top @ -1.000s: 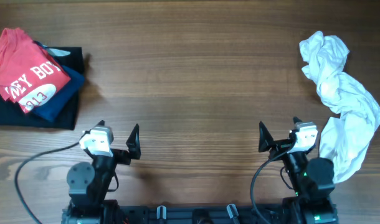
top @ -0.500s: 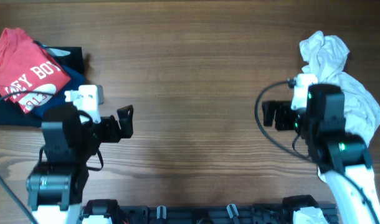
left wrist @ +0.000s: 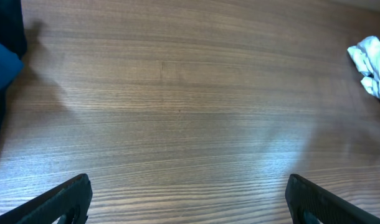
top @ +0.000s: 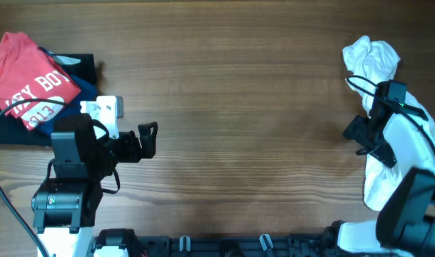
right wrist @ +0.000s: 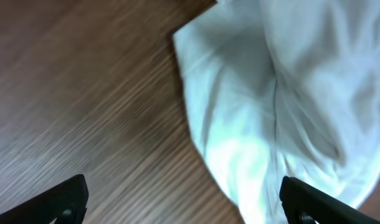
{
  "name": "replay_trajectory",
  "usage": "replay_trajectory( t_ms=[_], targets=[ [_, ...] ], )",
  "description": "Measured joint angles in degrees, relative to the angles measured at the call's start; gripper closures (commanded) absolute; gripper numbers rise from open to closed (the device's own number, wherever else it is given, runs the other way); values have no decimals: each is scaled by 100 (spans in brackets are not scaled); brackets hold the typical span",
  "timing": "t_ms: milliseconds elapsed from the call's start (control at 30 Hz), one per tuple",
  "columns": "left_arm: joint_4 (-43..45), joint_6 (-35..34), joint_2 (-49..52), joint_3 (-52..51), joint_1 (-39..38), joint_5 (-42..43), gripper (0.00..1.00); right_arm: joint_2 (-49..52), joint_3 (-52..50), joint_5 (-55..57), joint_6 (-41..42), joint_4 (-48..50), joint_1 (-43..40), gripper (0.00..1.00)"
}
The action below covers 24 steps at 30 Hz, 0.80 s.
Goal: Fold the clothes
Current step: 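Reach the right gripper to the crumpled white t-shirt and grasp it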
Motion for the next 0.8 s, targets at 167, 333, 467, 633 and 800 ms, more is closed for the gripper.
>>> replay_trajectory(
  t_ms=[167, 333, 467, 633, 800],
  targets=[
    [-4, 0, 0, 0, 0, 2, 0, 553, -2, 52, 2, 304, -374, 6],
    [-2, -2, 0, 0, 0, 17, 0, 627, -15, 39, 13, 702, -846, 22],
    [-4, 0, 0, 2, 0, 20, 0, 621, -142, -87, 181, 1008, -999, 60],
    [-9, 0, 0, 4, 0, 22, 0, 627, -221, -160, 273, 1073, -1147, 96],
    [-4, 0, 0, 4, 0, 22, 0, 629, -186, -470, -59, 992, -1213, 96]
  ],
)
